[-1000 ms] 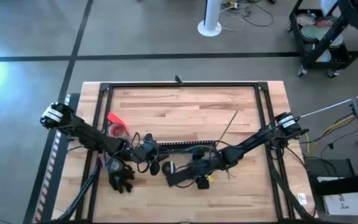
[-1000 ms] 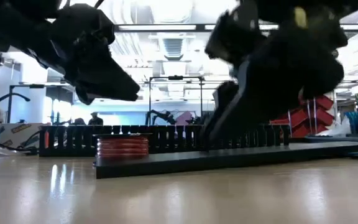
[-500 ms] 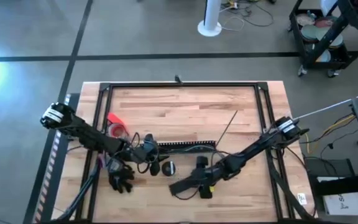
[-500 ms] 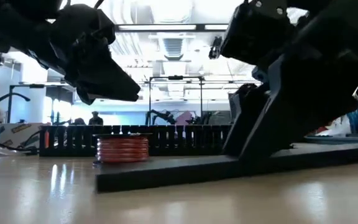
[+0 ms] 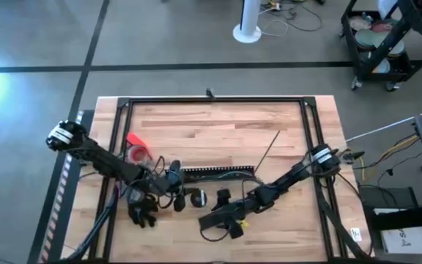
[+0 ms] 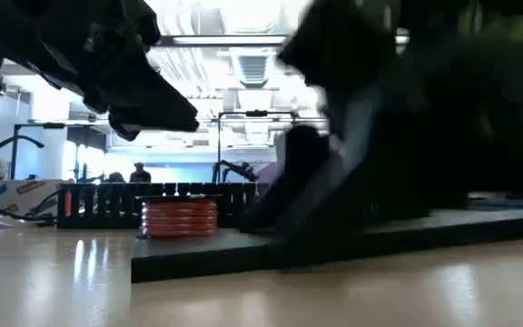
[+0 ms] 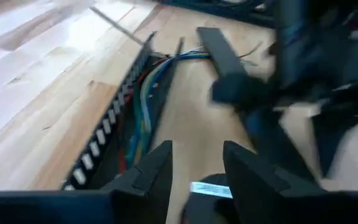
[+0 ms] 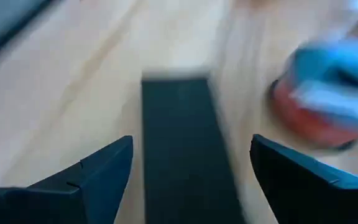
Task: Ziptie cables
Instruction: Close the black cable duct
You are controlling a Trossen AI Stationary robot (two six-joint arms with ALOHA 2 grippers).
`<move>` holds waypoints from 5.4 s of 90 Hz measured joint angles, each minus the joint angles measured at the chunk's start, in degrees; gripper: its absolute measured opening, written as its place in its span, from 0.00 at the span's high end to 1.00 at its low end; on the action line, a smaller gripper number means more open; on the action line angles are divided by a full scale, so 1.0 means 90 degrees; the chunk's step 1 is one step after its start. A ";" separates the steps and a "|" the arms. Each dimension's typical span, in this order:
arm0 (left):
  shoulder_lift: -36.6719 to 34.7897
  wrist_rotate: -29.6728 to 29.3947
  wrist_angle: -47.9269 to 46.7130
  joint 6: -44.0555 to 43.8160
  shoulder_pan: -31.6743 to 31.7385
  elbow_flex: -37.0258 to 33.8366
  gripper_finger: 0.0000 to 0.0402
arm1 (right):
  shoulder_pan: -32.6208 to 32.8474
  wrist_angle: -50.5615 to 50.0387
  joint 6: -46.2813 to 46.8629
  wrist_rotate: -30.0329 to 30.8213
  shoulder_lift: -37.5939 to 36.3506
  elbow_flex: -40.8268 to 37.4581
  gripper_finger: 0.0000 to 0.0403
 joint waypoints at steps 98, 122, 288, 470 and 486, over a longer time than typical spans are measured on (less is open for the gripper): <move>-0.0364 -0.0003 0.0514 0.0260 -0.0315 0.0000 0.74 | -0.0073 0.0664 -0.0170 -0.0634 0.0090 -0.0418 0.46; -0.0704 -0.0003 0.0276 0.0523 -0.0315 -0.0001 0.75 | -0.0047 -0.1342 -0.0103 -0.0495 -0.1326 -0.0454 0.46; 0.3785 0.6952 0.2406 0.1656 0.5246 0.1806 0.76 | -0.2108 -0.0665 -0.1213 0.0199 -0.1849 -0.1309 0.46; 0.3673 0.7365 0.1683 0.3484 0.4637 0.1185 0.76 | -0.2982 -0.1823 -0.1410 -0.1126 -0.2599 -0.1486 0.43; 0.3673 0.7363 0.1709 0.3528 0.4632 0.1190 0.76 | -0.3021 -0.1865 -0.1365 -0.1318 -0.2594 -0.1486 0.46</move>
